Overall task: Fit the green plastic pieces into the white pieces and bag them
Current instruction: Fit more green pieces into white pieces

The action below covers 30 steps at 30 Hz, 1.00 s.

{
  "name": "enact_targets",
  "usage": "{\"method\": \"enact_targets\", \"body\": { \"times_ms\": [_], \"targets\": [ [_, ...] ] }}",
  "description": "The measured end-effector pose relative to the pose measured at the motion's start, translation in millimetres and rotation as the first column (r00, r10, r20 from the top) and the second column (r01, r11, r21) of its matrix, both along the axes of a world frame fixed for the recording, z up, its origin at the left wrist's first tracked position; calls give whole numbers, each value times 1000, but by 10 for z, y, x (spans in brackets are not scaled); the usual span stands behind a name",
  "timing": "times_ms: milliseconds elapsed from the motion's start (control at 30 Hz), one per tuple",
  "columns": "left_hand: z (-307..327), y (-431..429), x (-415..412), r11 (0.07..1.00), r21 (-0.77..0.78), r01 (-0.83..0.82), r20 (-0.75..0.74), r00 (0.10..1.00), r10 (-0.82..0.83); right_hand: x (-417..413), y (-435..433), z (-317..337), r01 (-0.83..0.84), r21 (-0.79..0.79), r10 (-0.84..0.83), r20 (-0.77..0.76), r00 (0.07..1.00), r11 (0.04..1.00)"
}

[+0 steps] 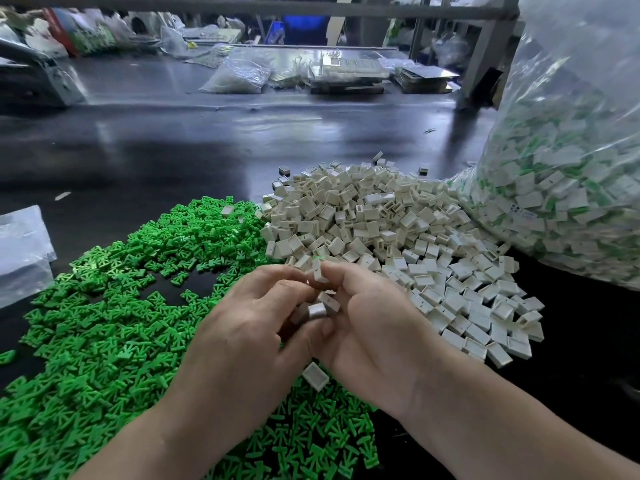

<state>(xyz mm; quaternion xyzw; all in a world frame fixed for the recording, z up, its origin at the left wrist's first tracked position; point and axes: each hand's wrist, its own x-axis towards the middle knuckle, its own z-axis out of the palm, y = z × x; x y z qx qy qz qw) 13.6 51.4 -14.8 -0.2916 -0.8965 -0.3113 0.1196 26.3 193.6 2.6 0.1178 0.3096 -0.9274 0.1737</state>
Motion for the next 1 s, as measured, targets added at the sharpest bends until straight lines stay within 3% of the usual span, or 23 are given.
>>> {"method": "enact_targets", "body": {
  "times_ms": [300,500,633,767,1000],
  "targets": [
    [30,43,-20,981,191,-19,23,1000,15,-23,15,-28,52,132,-35,-123,992,990],
    [22,9,-33,981,184,-66,17,998,64,-48,35,-25,17,57,-12,-87,996,998],
    [41,-51,-85,978,172,-121,-28,991,127,-86,95,-11,143,105,-138,-61,989,984],
    [7,-89,-120,990,63,-128,-13,992,129,-108,166,0,180,147,-170,-81,982,973],
    [-7,12,-70,985,159,-66,47,997,59,-16,52,11,9,97,10,-197,980,995]
  ]
}}
